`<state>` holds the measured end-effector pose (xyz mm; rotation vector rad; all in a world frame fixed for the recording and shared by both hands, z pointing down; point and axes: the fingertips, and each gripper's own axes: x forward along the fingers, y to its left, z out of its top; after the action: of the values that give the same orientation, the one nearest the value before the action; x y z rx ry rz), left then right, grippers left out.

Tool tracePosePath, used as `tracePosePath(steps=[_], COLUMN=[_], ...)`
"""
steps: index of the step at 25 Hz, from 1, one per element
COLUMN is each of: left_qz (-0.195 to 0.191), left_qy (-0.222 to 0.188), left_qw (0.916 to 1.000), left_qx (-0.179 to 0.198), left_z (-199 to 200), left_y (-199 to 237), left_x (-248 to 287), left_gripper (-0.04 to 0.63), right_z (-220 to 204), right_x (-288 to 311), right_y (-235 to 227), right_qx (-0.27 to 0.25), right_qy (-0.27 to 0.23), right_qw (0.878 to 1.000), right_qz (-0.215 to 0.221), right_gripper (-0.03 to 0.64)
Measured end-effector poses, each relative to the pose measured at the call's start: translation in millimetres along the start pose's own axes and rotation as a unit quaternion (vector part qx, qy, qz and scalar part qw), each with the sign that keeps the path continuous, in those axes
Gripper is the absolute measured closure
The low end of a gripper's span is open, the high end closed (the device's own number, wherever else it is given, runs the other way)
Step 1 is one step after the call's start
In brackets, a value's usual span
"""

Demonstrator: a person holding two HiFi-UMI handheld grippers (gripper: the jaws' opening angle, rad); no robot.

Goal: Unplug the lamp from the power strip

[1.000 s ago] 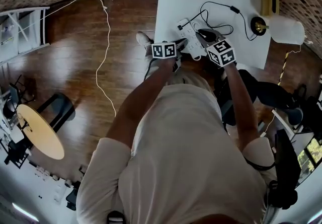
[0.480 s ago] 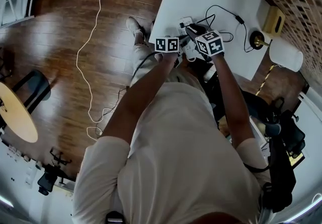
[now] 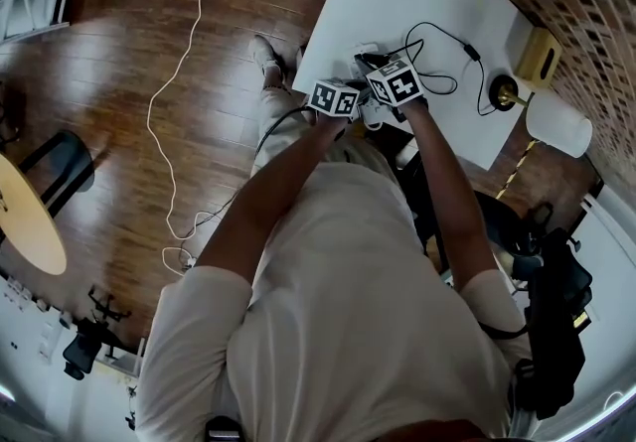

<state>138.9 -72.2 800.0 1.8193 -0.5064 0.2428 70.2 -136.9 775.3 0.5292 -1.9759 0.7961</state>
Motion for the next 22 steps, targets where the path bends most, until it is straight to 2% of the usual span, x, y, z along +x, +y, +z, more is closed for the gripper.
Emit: tracePosePath(steps=[4, 9, 12, 14, 16, 19, 22], left_qz=[-0.055, -0.108, -0.139, -0.139, -0.121, -0.099, -0.098], left_qy=[-0.007, -0.022, -0.022, -0.024, -0.024, -0.007, -0.005], left_qw=[0.9984, 0.994, 0.9894, 0.9858, 0.982, 0.9832, 0.984], left_qx=[-0.006, 0.002, -0.035, -0.092, -0.144, -0.153, -0.148], left_z=[0.3, 10.1, 16.0, 17.9, 19.4, 17.8, 16.7], left_y=[-15.1, -25.7, -35.1, -29.6, -20.9, -18.4, -18.7], left_x=[9.4, 15.0, 16.4, 19.6, 23.6, 29.1, 28.3], left_gripper=[0.595, 0.601, 0.603, 0.604, 0.606, 0.606, 0.606], right_z=[1.9, 2.7, 2.7, 3.3, 4.3, 4.4, 3.4], right_x=[0.4, -0.6, -1.7, -1.0, -0.5, -1.3, -2.7], right_y=[-0.4, 0.3, -0.7, 0.0, 0.4, -0.6, 0.3], right_qx=[0.001, 0.032, 0.043, 0.043, 0.038, 0.037, 0.046], right_qy=[0.009, 0.003, 0.005, 0.009, 0.012, 0.012, 0.005], right_qw=[1.0, 0.999, 0.999, 0.999, 0.999, 0.999, 0.999], right_qz=[0.006, 0.006, 0.012, 0.016, 0.017, 0.012, 0.007], right_gripper=[0.588, 0.598, 0.598, 0.6, 0.601, 0.603, 0.606])
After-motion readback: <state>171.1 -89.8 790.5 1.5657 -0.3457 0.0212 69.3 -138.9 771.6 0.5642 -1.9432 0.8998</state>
